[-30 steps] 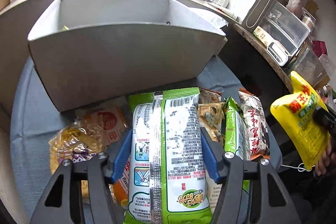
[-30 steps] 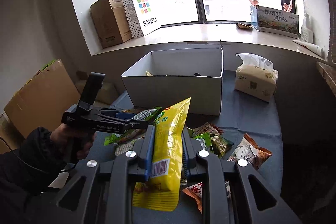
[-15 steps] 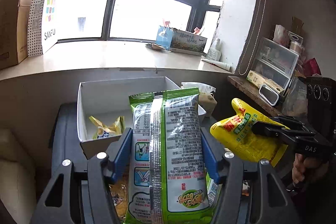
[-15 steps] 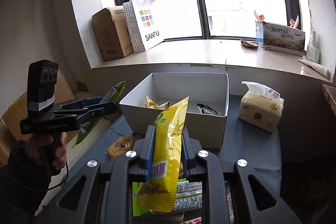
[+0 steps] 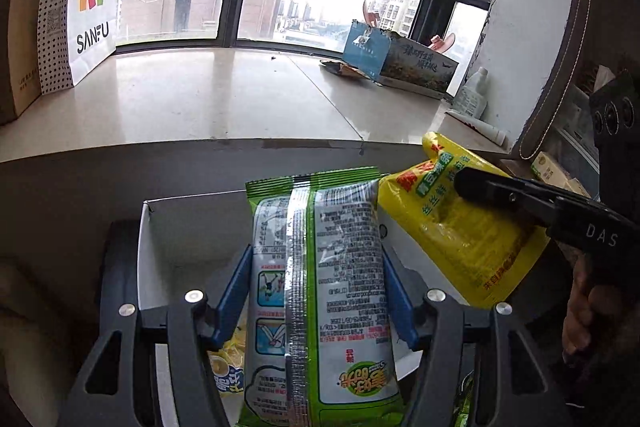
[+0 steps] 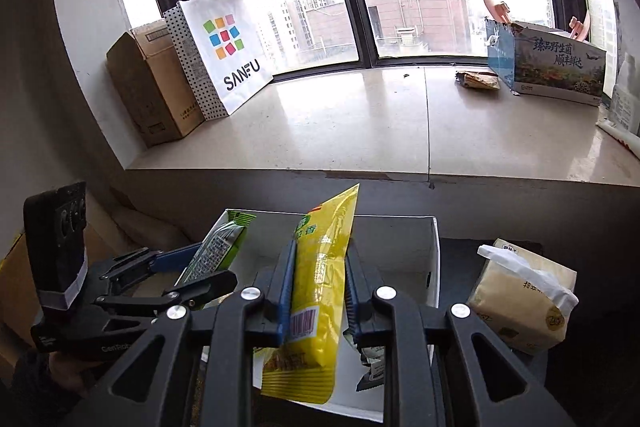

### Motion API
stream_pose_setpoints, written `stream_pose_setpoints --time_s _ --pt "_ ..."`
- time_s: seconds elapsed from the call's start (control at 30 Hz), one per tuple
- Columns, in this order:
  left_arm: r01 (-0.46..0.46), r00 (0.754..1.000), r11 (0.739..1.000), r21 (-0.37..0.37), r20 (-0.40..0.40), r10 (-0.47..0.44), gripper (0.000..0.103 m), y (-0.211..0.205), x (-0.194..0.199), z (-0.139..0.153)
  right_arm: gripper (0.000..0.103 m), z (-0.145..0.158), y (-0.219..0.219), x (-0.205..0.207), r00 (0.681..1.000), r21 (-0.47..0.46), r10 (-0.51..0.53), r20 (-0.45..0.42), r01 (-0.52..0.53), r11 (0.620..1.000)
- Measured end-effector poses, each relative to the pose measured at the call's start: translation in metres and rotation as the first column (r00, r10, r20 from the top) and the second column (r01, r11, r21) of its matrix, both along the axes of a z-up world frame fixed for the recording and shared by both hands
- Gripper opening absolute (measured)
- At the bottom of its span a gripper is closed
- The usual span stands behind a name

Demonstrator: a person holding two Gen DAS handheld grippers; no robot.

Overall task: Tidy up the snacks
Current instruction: 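Lower the wafer pack and yellow pouch into the box and release both, then move both tools back over the remaining snacks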

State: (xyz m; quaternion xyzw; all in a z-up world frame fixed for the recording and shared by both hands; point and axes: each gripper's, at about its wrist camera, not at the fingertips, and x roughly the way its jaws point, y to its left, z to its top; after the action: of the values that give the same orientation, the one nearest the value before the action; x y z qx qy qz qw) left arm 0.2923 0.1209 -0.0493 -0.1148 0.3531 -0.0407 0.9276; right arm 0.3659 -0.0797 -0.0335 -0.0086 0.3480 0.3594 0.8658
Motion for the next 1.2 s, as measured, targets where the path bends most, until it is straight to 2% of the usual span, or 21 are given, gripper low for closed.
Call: stream_pose_setpoints --time_s 0.1,0.17,0.2,0.23,0.27,0.3,0.43,0.7,0.97,1.1,1.2 --pt "-0.011 1.000 1.000 0.009 -0.023 0.011 0.067 0.000 0.014 -0.009 0.023 -0.012 0.011 0.018 1.000 -0.037 -0.002 -0.012 0.001 0.999" --pt "-0.032 0.998 0.999 -0.006 -0.052 0.032 0.072 0.006 0.023 -0.015 0.024 -0.017 0.014 0.026 0.999 -0.045 -0.038 -0.005 0.037 0.998" --pt "-0.045 0.997 0.999 -0.016 -0.069 0.043 0.076 0.009 0.027 -0.019 0.030 -0.018 0.014 0.029 0.998 -0.045 -0.061 -0.004 0.061 0.997" --pt "-0.058 0.995 0.998 -0.017 -0.083 0.056 0.092 0.012 0.029 -0.022 0.040 -0.019 0.012 0.034 0.996 -0.038 -0.084 -0.012 0.084 0.996" --pt "-0.071 0.993 0.997 -0.006 -0.092 0.070 0.103 0.014 0.030 -0.025 0.083 -0.021 0.011 0.038 0.995 -0.030 -0.093 -0.033 0.092 0.995" --pt "-0.076 0.993 0.997 0.011 -0.092 0.077 0.103 0.014 0.029 -0.026 0.103 -0.023 0.011 0.040 0.994 -0.039 -0.100 -0.051 0.098 0.994" --pt "-0.063 0.992 0.997 0.035 -0.106 0.066 0.103 0.012 0.023 -0.031 0.103 -0.025 0.012 0.033 0.995 -0.084 -0.093 -0.020 0.091 0.992" --pt "-0.049 0.997 0.998 0.041 -0.060 0.052 0.103 0.002 -0.007 -0.018 0.103 -0.008 -0.004 0.001 0.998 -0.004 -0.068 -0.001 0.068 0.998" --pt "-0.001 0.998 0.994 0.108 0.058 -0.006 0.103 -0.019 -0.076 0.020 0.103 0.022 -0.041 -0.061 0.998 0.124 0.009 0.068 -0.017 0.992" --pt "0.049 0.989 0.980 0.191 0.125 -0.073 0.103 -0.040 -0.117 0.033 0.103 0.028 -0.067 -0.103 0.992 0.186 -0.007 0.128 -0.017 0.982" --pt "0.093 0.984 0.981 0.168 0.136 -0.116 0.103 -0.049 -0.145 0.033 0.103 0.027 -0.083 -0.139 0.983 0.175 0.000 0.183 -0.032 0.984"
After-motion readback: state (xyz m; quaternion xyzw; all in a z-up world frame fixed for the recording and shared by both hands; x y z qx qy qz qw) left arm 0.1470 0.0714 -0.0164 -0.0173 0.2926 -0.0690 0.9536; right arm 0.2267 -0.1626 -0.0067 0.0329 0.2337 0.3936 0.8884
